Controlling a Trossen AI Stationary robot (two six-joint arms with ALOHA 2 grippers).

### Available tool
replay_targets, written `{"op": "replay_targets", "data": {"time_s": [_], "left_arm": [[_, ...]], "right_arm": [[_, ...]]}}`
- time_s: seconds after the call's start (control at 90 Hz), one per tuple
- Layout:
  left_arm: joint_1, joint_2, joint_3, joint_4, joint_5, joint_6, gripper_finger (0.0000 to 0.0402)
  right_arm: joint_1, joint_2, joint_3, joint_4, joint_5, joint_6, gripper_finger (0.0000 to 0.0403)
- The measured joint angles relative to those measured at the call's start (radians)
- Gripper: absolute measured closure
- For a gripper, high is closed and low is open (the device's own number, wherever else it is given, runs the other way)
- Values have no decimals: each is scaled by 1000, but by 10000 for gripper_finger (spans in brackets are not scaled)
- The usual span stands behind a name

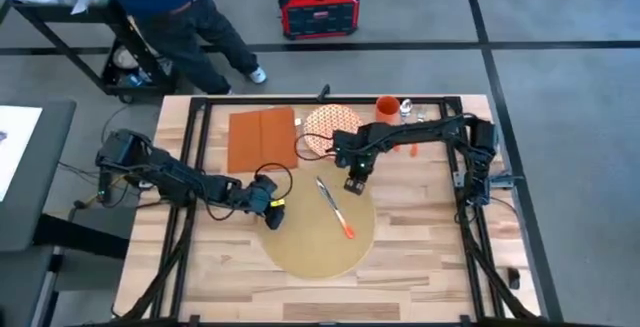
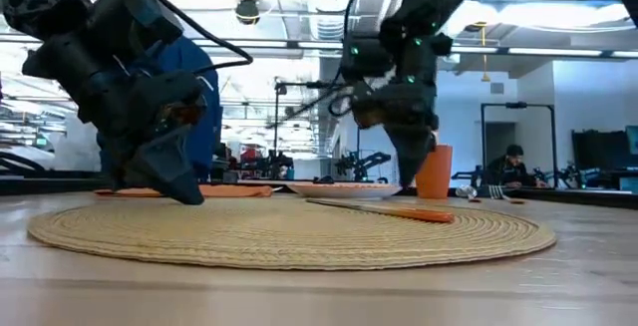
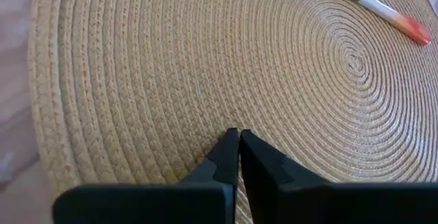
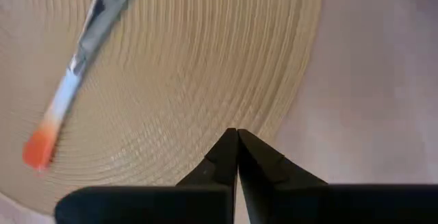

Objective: Set table place
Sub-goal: Adjust the placemat

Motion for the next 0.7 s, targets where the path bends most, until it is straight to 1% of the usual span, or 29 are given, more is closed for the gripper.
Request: {"op": "replay_targets", "data": {"time_s": [0.211,0.289,0.367,0.7], "left_arm": [[1,0,-1,-2,1,-95,401],[1,0,-1,-2,1,-107,401],[1,0,-2,-2,1,-107,401],[16,0,-2,-7,5,-95,401]], "right_arm": [[-2,-3,-102,23,-16,-17,403],[10,-12,-146,48,-38,5,403],[32,-15,-178,77,-34,30,403],[121,-34,-202,74,-70,131,403]]}}
